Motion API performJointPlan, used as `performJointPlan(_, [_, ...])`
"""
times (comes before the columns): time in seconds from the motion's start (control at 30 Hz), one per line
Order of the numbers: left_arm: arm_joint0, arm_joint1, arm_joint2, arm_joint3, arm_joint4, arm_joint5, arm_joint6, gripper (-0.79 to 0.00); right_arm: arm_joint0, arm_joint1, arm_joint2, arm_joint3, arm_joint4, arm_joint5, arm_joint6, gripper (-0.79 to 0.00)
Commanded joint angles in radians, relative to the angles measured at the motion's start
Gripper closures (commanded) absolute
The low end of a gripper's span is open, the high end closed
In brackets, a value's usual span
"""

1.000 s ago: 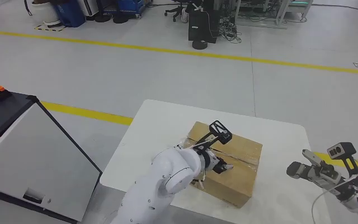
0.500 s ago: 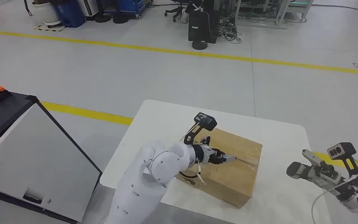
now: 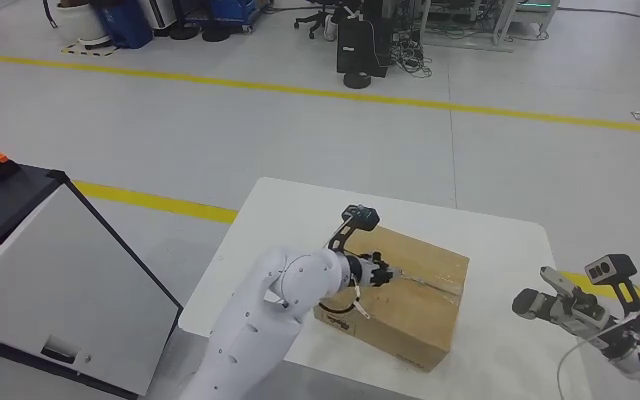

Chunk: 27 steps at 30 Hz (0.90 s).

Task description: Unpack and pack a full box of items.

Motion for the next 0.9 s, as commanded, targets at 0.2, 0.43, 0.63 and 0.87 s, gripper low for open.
performJointPlan(0.2, [-0.077, -0.013, 0.037, 0.138, -0.101, -0.036, 0.073, 0.000, 0.000, 0.000, 0.000, 0.000, 0.000, 0.000, 0.000, -0.785])
performJointPlan(0.43, [-0.141, -0.023, 0.068, 0.292, -0.144, -0.024, 0.108, 0.000, 0.000, 0.000, 0.000, 0.000, 0.000, 0.000, 0.000, -0.785])
performJointPlan(0.63, [-0.174, -0.030, 0.074, 0.361, -0.182, -0.017, 0.170, 0.000, 0.000, 0.000, 0.000, 0.000, 0.000, 0.000, 0.000, -0.785])
performJointPlan(0.87, [-0.221, -0.034, 0.124, 0.410, -0.115, 0.032, 0.137, 0.000, 0.000, 0.000, 0.000, 0.000, 0.000, 0.000, 0.000, -0.785])
